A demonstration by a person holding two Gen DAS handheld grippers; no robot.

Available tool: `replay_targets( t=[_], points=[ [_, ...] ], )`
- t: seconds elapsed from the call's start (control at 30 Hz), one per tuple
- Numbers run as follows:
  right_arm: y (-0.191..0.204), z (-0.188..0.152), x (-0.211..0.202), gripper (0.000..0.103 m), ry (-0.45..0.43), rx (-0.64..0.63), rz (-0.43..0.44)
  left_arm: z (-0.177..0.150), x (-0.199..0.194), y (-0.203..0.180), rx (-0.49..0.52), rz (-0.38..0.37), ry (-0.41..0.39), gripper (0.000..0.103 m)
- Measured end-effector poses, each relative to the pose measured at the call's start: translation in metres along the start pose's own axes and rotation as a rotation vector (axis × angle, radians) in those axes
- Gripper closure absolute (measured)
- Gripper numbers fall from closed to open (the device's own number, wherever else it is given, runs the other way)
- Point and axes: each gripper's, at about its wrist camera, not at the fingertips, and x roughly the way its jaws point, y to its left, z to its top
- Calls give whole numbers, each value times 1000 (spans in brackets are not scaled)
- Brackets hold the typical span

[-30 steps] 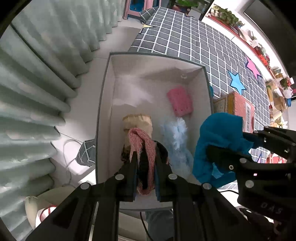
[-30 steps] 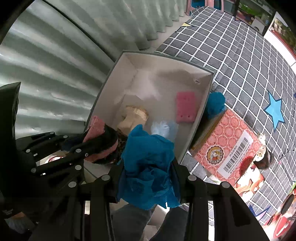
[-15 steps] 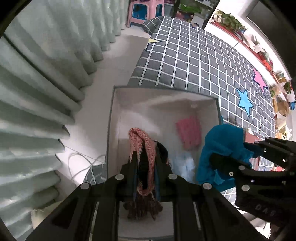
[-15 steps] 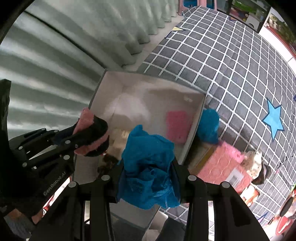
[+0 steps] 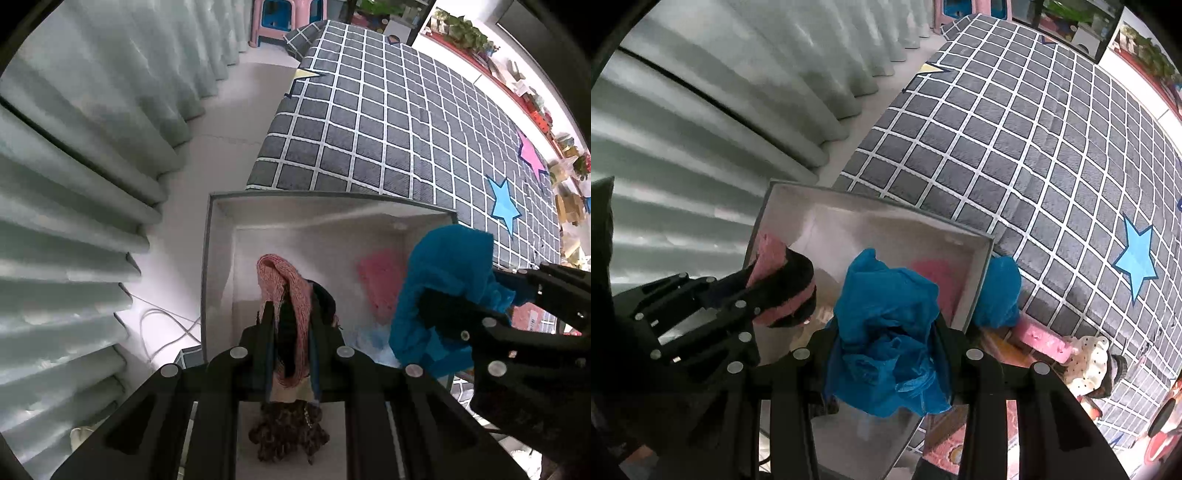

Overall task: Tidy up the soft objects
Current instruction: 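Open both tools to drop the sock and blue cloth into the box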

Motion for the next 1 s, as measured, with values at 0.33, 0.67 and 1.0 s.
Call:
replay_targets(
  t=[0.33,0.67,1.0],
  points=[
    [-3,3,7,61,13,13,7,0,9,-2,-15,-5,22,87],
    [-4,3,13,61,19,25,24,-2,14,-2,-11,-6,33,84],
    [-6,0,12,21,8,17,72,-8,7,2,-16,34,-9,22]
  ],
)
